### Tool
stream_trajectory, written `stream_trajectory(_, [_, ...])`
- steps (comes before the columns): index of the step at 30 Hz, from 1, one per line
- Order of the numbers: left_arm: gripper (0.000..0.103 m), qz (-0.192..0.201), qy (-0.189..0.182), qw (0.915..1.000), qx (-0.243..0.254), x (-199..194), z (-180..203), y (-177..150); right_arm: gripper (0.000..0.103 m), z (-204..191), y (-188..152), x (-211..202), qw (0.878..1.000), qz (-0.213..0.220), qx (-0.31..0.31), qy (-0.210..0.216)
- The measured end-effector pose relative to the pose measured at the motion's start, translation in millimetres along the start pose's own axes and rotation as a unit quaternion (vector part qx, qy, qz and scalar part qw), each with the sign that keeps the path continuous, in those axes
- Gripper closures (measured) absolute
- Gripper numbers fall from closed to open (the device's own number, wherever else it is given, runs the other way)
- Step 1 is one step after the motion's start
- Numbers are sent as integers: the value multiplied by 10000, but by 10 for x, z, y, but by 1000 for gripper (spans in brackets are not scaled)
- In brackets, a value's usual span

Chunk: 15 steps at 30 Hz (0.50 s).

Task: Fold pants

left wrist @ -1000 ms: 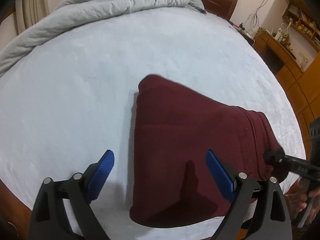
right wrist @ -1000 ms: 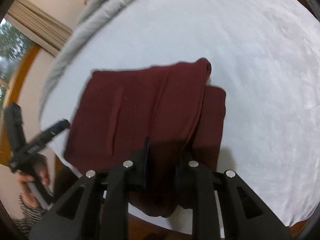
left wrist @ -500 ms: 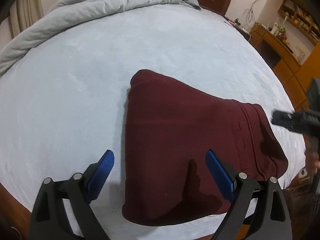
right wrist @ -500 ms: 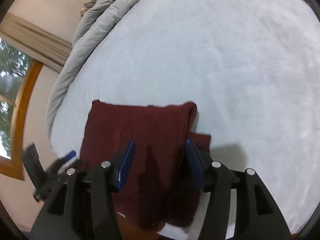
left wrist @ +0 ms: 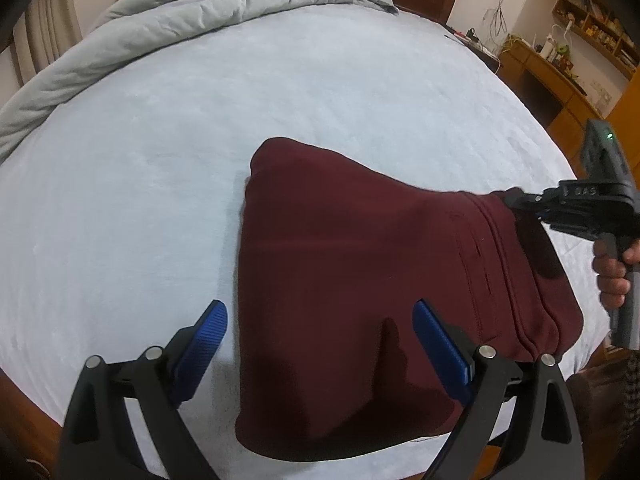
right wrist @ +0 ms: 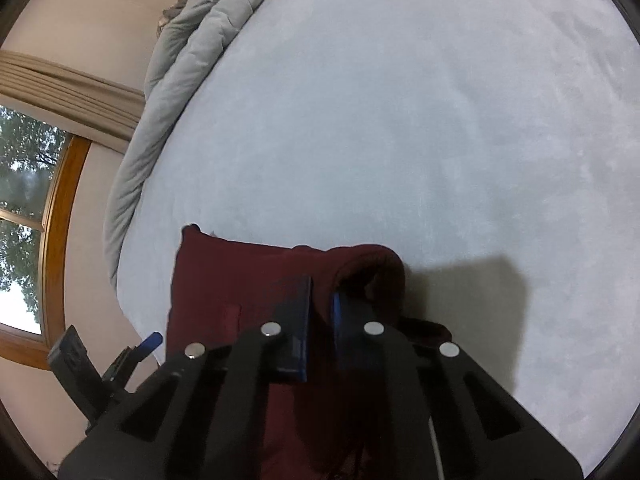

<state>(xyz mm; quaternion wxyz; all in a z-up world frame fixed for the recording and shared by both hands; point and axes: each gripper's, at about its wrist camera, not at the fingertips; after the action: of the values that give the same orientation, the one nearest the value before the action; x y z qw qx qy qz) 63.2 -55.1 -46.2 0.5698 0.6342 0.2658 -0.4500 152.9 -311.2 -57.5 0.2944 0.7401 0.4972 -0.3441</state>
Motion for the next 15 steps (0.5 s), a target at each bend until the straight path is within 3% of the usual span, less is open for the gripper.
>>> stream_trajectory(5, [9,94,81,9998,122,-40,75,21,96,-10,-73,-248,9994,333,45,-110])
stream_trajectory(9, [8,185,101,9995,224,-65,131,37,96,87,-117,-47,9973,224,94,-688])
stream_trajectory(15, [8,256,169,9991,295,-76,126,48,94,120,-167,112,9962,257,122,-820])
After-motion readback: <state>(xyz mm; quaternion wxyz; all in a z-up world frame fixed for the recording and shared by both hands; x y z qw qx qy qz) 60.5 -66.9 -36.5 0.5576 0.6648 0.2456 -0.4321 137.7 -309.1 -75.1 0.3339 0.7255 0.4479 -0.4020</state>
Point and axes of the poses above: each gripper's, at about its wrist camera, not at the fingertips, and x roughly the way its jaws point, z to its right, y to its top, and after that the axes turned 14 degrees about x, right-handed
